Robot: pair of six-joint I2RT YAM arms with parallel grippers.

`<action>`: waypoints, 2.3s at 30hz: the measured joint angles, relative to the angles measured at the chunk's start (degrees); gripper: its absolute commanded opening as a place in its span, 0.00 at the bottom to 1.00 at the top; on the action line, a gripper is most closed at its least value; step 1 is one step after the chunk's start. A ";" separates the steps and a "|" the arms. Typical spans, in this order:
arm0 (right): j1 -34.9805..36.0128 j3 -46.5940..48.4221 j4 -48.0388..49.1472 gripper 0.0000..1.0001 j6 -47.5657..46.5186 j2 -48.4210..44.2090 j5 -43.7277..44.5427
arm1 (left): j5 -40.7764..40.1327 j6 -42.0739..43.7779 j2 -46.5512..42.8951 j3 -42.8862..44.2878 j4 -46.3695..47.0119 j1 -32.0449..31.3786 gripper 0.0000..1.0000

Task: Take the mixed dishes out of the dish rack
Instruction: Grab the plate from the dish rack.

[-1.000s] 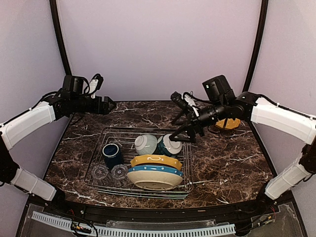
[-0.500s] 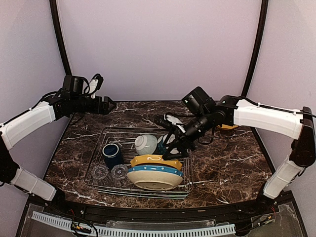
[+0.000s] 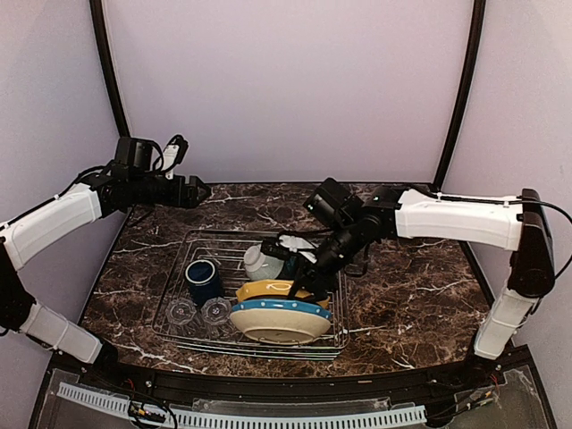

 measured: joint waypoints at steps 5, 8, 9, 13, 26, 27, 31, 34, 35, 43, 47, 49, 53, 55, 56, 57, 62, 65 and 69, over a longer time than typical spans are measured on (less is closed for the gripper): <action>1.29 0.04 -0.44 0.40 -0.17 0.63 2.05 | 0.00 0.00 0.15 0.00 -0.63 0.00 0.89; 1.73 0.22 -0.61 0.34 -0.17 0.87 2.86 | 0.02 0.00 0.26 0.00 -0.87 0.00 0.89; 1.86 0.28 -0.66 0.32 -0.28 0.92 3.04 | 0.02 0.00 0.31 0.00 -0.92 0.00 0.89; 2.43 0.61 -0.87 0.25 -0.44 1.05 3.82 | 0.02 0.00 0.66 0.00 -1.16 0.00 0.89; 2.95 1.81 0.72 0.11 -3.32 0.39 7.61 | 0.13 0.00 0.79 0.00 -1.16 0.00 0.89; 3.06 1.79 0.74 0.10 -3.39 0.35 7.78 | 0.13 0.00 0.79 0.00 -1.16 0.00 0.89; 3.39 1.36 1.09 0.02 -3.37 -0.37 8.48 | 0.17 0.02 0.81 0.00 -1.16 0.00 0.89; 3.43 0.68 1.42 0.00 -3.23 -1.40 8.98 | 0.20 0.00 0.90 0.00 -1.16 0.00 0.89; 3.43 0.39 1.53 0.00 -3.21 -1.88 9.09 | 0.22 0.00 0.92 0.00 -1.16 0.00 0.89; 4.02 -2.47 2.19 0.00 -1.46 -7.04 9.70 | 0.24 0.00 1.27 0.00 -1.16 0.00 0.89; 4.02 -3.98 3.19 0.00 -0.74 -9.40 9.84 | 0.26 0.00 1.36 0.00 -1.16 0.00 0.89; 4.02 -4.28 3.43 0.00 -0.37 -9.97 10.03 | 0.28 0.00 1.38 0.00 -1.16 0.00 0.89; 3.76 -4.31 3.78 0.00 0.52 -10.14 10.27 | 0.31 0.00 1.38 0.00 -1.16 0.00 0.89; 3.39 -4.31 3.98 0.00 0.94 -10.12 9.81 | 0.31 0.00 1.38 0.00 -1.16 0.00 0.89; 3.08 -4.31 4.11 0.00 1.22 -10.12 9.35 | 0.33 0.00 1.38 0.00 -1.16 0.00 0.89; 2.73 -4.31 4.15 0.00 1.55 -10.12 8.83 | 0.35 0.00 1.38 0.00 -1.16 0.00 0.89; -0.37 -4.22 4.94 0.00 5.03 -9.84 4.07 | 0.59 0.00 1.38 0.00 -1.16 0.00 0.89; -2.54 -3.58 5.16 0.00 7.26 -8.68 0.74 | 0.76 0.00 1.38 0.00 -1.16 0.00 0.89; -4.39 -2.36 5.49 0.00 9.55 -6.75 -2.84 | 1.14 0.00 1.38 0.00 -1.16 0.00 0.89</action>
